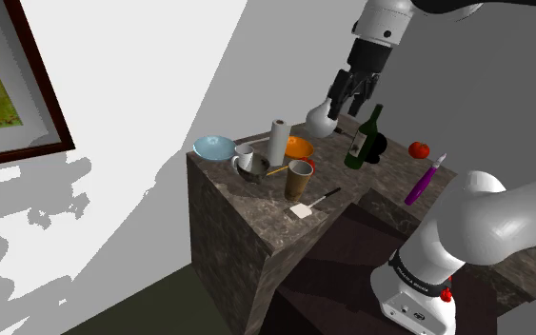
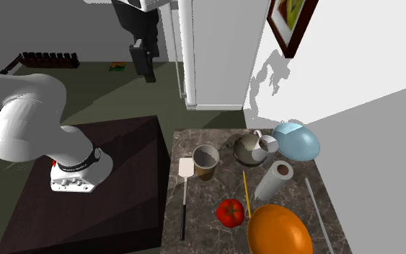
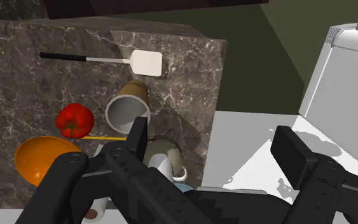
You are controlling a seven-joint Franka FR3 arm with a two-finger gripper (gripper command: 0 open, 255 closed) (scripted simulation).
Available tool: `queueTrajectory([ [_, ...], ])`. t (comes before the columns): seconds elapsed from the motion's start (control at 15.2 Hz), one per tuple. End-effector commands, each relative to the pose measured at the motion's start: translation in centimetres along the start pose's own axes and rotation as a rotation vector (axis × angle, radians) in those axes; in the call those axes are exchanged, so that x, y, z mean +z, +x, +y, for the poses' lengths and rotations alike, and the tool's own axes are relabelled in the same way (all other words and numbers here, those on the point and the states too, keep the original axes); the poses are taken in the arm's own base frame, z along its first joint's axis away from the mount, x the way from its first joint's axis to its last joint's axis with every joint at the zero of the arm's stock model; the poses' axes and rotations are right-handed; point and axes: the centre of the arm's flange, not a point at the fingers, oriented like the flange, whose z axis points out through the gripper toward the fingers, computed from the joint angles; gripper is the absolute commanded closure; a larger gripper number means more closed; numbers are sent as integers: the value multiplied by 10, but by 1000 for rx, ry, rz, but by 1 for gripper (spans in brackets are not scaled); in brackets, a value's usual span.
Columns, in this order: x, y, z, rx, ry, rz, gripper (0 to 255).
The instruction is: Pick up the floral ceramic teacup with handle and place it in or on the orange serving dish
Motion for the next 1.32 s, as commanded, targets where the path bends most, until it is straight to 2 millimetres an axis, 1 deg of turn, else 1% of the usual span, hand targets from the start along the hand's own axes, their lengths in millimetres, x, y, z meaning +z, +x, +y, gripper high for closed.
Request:
queueTrajectory([
  [0.0, 0, 0, 0, 0, 0, 0, 0],
  [1.25, 193, 162, -33, -96, -158, -2, 0],
])
